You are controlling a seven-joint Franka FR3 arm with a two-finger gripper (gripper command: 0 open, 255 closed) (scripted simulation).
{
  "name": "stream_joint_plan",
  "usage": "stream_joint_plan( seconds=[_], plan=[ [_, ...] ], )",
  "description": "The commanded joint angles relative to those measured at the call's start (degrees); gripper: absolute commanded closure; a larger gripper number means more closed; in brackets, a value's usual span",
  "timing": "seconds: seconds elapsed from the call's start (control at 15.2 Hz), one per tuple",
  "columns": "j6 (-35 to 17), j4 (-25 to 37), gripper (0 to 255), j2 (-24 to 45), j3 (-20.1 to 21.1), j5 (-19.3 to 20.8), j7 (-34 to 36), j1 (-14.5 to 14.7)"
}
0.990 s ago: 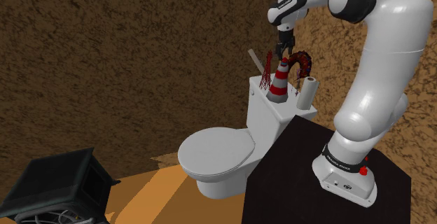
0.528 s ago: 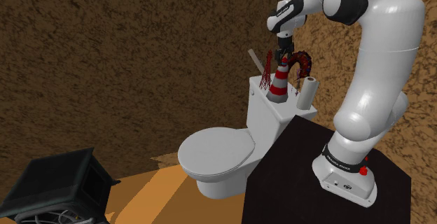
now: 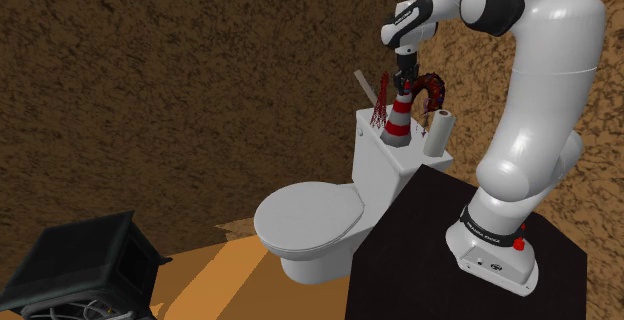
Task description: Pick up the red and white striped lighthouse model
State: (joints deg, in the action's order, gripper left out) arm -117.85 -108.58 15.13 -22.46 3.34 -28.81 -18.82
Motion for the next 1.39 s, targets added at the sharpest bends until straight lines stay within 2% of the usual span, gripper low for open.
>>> stream_joint_plan(
  seconds=[0.0, 0.2, 1.19, 1.32],
  plan=[
    [0.0, 0.0, 255, 0.1, 0.0, 0.0, 0.0, 0.0],
    [-0.1, -0.1, 255, 0.1, 0.0, 0.0, 0.0, 0.0],
    [10.4, 6.7, 255, -3.9, -0.4, 1.3, -0.3, 0.5],
    [10.5, 6.7, 255, -4.0, -0.4, 1.3, -0.3, 0.5]
  ],
)
